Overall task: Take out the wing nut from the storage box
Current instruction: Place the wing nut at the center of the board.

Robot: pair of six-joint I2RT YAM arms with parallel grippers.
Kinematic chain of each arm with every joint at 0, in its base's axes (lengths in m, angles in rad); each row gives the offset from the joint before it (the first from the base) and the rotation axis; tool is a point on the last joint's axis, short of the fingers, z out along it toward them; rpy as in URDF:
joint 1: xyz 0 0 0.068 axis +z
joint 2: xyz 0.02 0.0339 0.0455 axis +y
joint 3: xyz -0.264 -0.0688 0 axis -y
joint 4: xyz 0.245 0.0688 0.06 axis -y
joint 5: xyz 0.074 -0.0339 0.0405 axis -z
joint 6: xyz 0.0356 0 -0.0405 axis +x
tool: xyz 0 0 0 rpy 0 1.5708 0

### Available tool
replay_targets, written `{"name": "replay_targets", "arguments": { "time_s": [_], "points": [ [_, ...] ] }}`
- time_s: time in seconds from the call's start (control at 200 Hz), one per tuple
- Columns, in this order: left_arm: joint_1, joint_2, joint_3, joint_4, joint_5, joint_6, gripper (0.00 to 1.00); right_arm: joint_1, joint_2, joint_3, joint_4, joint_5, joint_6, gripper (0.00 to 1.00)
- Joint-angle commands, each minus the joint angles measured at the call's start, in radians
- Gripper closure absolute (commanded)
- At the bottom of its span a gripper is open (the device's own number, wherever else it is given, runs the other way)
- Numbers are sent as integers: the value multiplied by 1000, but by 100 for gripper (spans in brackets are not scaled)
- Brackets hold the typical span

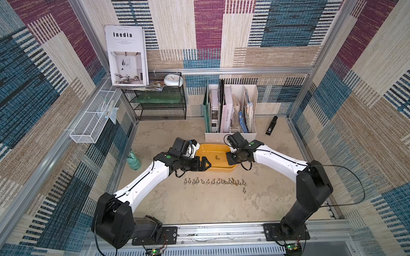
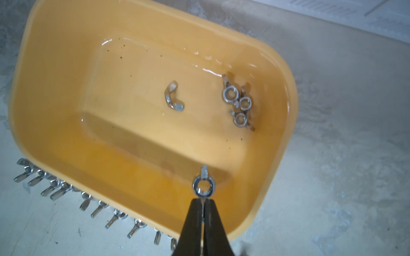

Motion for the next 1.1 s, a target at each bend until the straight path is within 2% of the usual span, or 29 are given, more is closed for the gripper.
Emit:
{"name": "replay_targets", "arguments": {
  "time_s": [0.0,0.29,0.516,1.097],
  "points": [
    [-26,-14,-4,21,37,2,1,21,-76,-66,-25,28,80,100],
    [-100,-67,-42,15,31,-22,1,87,-270,-251,-40,12,184,100],
    [-150,-125,-93,3,7,-49,1,144,-360,-372,-38,14,265,100],
    [-177,-202,-137,-31,-52,-80,1,192,-343,-545,68,-6,322,100]
  ]
}}
